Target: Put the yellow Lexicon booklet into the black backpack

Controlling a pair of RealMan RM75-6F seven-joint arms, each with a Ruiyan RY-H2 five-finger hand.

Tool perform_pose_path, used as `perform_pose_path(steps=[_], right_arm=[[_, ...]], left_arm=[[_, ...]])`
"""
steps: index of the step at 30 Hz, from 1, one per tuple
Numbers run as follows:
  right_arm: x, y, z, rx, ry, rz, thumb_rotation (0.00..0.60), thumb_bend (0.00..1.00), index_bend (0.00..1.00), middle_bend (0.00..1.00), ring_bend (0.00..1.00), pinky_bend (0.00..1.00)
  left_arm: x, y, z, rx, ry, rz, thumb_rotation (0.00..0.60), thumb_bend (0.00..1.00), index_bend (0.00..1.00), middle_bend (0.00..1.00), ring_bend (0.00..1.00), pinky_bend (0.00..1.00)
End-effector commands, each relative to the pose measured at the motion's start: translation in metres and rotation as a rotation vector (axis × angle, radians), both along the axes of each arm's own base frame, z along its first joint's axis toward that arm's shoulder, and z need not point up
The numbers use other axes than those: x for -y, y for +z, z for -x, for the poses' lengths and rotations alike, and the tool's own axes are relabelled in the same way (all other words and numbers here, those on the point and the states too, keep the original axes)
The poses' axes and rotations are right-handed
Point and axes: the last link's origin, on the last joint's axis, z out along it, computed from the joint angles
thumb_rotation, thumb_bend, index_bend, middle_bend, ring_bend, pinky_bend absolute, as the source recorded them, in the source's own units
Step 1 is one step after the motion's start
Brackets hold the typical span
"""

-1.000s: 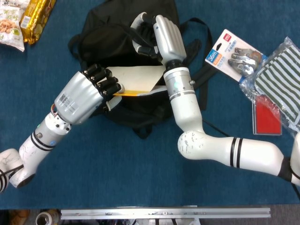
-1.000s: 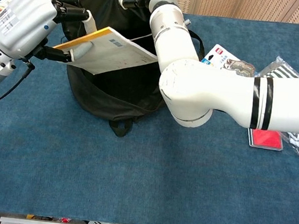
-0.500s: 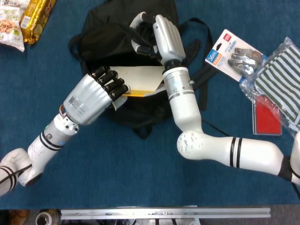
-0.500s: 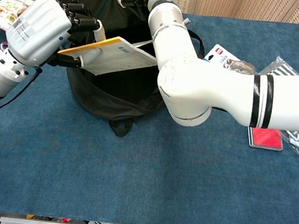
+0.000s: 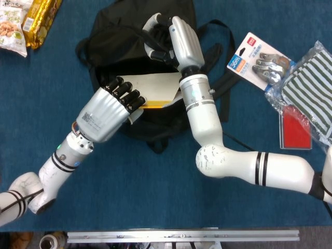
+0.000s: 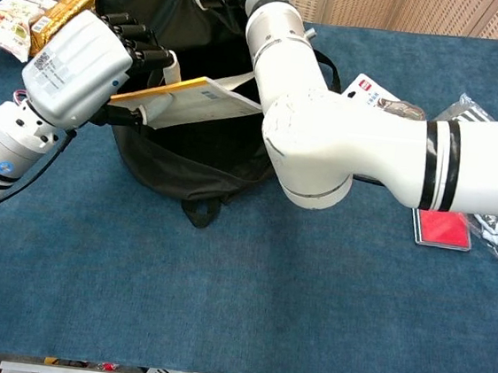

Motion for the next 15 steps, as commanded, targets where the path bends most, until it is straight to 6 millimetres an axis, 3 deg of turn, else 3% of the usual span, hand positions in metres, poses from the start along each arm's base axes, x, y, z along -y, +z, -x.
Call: perform_pose_path(steps=[1,15], right_arm=[[0.000,0.001,0.000,0.006,-0.006,-0.001,0.600,0.74,0.82,0.70,0.70,0.92],[-0.002,0.000,-0.002,0.022,-0.012,-0.013,0.600,0.74,0.82,0.70,0.70,0.92]], left_arm=[[0.002,-0.006,-0.005,-0.001,0.016,-0.010,0.600,0.39,0.73,0.65,0.50,0.47],[-0.007,-0.035,-0.020,-0.119,-0.037,-0.066,0.600,0.39,0.73,0.66,0.50,0.47]])
